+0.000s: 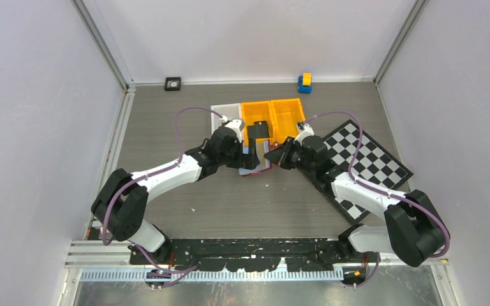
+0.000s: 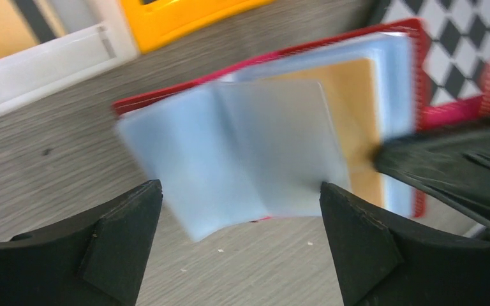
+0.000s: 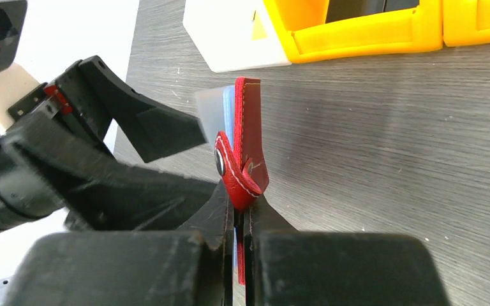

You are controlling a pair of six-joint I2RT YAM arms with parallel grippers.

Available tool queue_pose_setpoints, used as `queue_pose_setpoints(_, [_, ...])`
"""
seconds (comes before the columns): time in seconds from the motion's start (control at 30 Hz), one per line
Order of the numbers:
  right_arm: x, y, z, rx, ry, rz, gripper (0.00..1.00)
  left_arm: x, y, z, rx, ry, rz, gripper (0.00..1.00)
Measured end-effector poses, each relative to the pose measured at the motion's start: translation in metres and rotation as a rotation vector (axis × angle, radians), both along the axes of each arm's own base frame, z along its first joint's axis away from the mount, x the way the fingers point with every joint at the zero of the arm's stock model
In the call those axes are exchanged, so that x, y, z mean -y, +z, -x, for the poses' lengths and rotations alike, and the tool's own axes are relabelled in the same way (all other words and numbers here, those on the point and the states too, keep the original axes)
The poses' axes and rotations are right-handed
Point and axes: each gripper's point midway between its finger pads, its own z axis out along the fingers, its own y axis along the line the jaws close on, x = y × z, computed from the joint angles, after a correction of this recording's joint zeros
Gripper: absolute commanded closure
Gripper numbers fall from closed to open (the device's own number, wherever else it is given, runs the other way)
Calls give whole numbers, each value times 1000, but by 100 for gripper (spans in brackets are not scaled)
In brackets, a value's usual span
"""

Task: Take the credit cards out of the card holder
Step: Remove the credit card from the card holder.

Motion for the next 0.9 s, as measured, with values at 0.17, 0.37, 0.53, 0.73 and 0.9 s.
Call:
queue_pose_setpoints(0.17, [5, -1, -1, -1, -29, 20, 100, -37, -24, -18, -83, 142, -13, 20])
queue_pose_setpoints(0.37, [18, 13, -4, 35, -100, 28, 100, -86, -44, -16, -149, 296, 11, 10])
queue_pose_setpoints(0.53, [23, 13, -8, 36, -125, 32, 100, -87, 9, -2, 25, 275, 165, 0])
queue_pose_setpoints(0.73, [20, 21, -8, 47, -103, -17, 100, -64, 45, 2, 135, 169, 356, 0])
queue_pose_setpoints(0.9, [17, 36, -3, 72, -66, -92, 99, -48, 34, 4, 68, 113, 399, 0])
